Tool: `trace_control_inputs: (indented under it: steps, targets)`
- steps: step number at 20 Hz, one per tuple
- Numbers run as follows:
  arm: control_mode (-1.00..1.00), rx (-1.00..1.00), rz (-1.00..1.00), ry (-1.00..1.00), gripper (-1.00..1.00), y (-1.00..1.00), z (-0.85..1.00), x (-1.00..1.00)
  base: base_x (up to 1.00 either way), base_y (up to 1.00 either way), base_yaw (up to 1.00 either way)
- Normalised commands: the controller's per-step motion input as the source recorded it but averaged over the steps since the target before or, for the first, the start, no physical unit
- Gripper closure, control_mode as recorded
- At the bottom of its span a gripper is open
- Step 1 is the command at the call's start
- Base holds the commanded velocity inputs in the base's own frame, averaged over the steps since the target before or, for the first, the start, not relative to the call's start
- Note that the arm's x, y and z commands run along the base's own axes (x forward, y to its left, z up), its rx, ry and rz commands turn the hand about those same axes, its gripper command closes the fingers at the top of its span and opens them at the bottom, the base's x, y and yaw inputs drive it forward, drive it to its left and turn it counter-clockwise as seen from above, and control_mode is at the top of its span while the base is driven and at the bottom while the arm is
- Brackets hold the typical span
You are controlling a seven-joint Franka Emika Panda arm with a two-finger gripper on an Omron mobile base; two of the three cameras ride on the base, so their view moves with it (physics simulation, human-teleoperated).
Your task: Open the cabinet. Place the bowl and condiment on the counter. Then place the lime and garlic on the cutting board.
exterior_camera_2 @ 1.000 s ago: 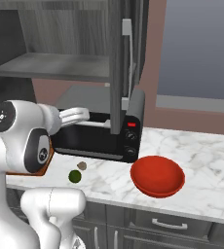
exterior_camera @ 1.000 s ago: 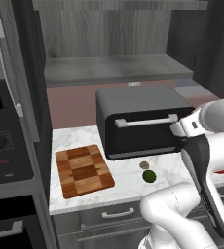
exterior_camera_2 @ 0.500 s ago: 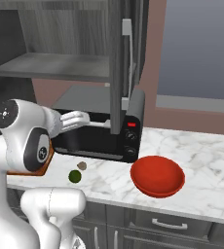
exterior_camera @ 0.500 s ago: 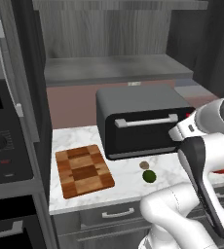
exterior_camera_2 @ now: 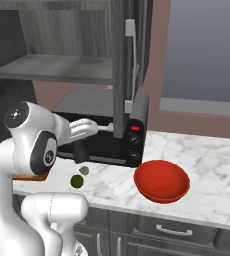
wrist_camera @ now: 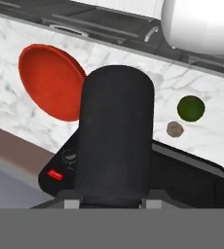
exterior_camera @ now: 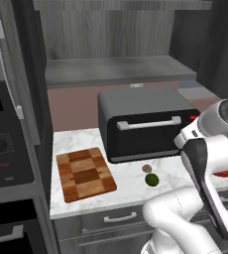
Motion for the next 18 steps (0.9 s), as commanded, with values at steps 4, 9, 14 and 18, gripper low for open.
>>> trace_control_inputs:
  steps: [4, 9, 14, 18]
  targets:
    - [-1.00, 0.00, 0.00, 0.00, 1.00, -0.25, -0.48, 0.00, 0.00, 0.00, 0.00]
    - [-1.00, 0.00, 0.00, -0.01, 1.00, -0.17, -0.52, 0.00, 0.00, 0.00, 0.00]
    - [-1.00, 0.00, 0.00, -0.05, 1.00, -0.09, -0.52, 0.04, 0.00, 0.00, 0.00]
    - [-1.00, 0.00, 0.00, -0.07, 1.00, -0.06, -0.49, 0.01, 0.00, 0.00, 0.00]
